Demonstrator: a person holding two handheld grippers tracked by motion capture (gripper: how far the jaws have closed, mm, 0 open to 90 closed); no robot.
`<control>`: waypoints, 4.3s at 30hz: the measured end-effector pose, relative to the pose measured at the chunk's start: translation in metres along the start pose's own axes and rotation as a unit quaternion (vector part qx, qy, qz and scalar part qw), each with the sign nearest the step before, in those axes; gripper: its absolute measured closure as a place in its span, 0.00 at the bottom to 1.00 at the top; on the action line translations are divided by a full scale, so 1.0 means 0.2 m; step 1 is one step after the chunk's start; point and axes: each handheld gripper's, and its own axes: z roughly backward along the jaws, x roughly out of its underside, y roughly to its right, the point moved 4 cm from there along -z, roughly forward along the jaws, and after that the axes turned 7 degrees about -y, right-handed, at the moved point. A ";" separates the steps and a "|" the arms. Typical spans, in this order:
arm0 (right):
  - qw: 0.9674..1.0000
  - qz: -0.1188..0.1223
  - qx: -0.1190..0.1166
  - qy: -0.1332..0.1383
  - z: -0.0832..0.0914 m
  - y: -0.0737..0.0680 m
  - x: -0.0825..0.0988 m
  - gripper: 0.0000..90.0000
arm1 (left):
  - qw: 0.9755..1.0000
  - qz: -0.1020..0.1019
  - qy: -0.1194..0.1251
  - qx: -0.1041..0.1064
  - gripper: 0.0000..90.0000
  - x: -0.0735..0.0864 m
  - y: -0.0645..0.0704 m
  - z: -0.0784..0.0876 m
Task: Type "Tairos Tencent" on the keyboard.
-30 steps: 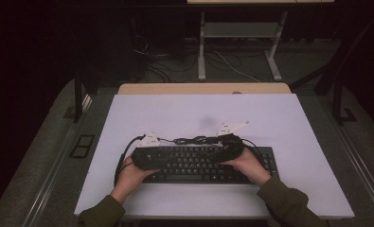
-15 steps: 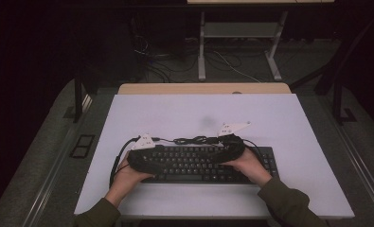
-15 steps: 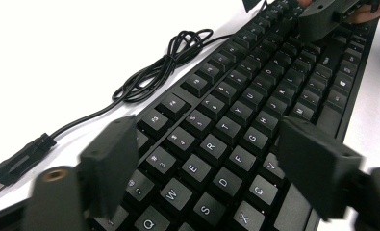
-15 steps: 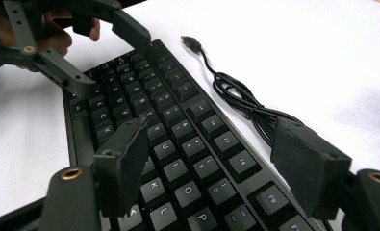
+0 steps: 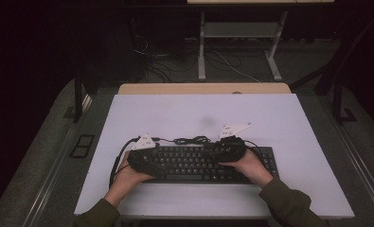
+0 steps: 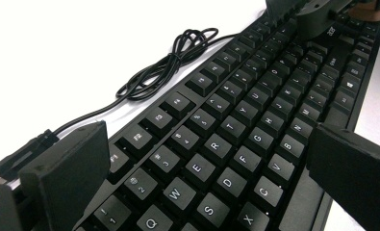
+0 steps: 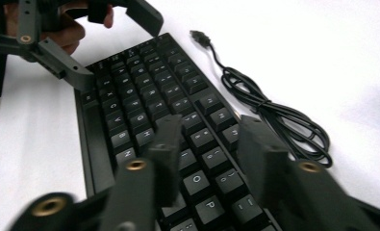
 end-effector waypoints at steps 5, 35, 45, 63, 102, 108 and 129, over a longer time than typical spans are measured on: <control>1.000 0.009 -0.004 -0.011 -0.01 -0.01 0.01 0.85 | 1.000 0.000 0.000 0.002 0.01 0.00 0.00 0.00; 0.997 0.032 0.003 -0.064 -0.11 -0.04 0.06 0.99 | 1.000 0.000 -0.003 0.005 0.01 0.00 0.00 0.00; 0.997 0.035 0.004 -0.067 -0.13 -0.04 0.07 0.99 | 1.000 -0.005 -0.004 0.004 0.01 0.00 0.00 0.01; 0.998 0.029 0.006 -0.051 -0.09 -0.04 0.04 0.80 | 1.000 -0.011 0.002 -0.002 0.08 0.00 0.00 0.02; 1.000 -0.003 0.029 -0.013 -0.02 0.06 0.04 0.33 | 0.999 -0.016 -0.025 0.025 0.89 0.04 -0.03 0.09; 0.999 -0.006 0.031 -0.011 -0.01 0.07 0.05 0.33 | 0.999 -0.015 -0.036 0.030 0.99 0.05 -0.03 0.08; 0.999 -0.007 0.034 -0.010 0.00 0.08 0.05 0.33 | 0.997 -0.020 -0.065 0.037 0.99 0.07 -0.03 0.04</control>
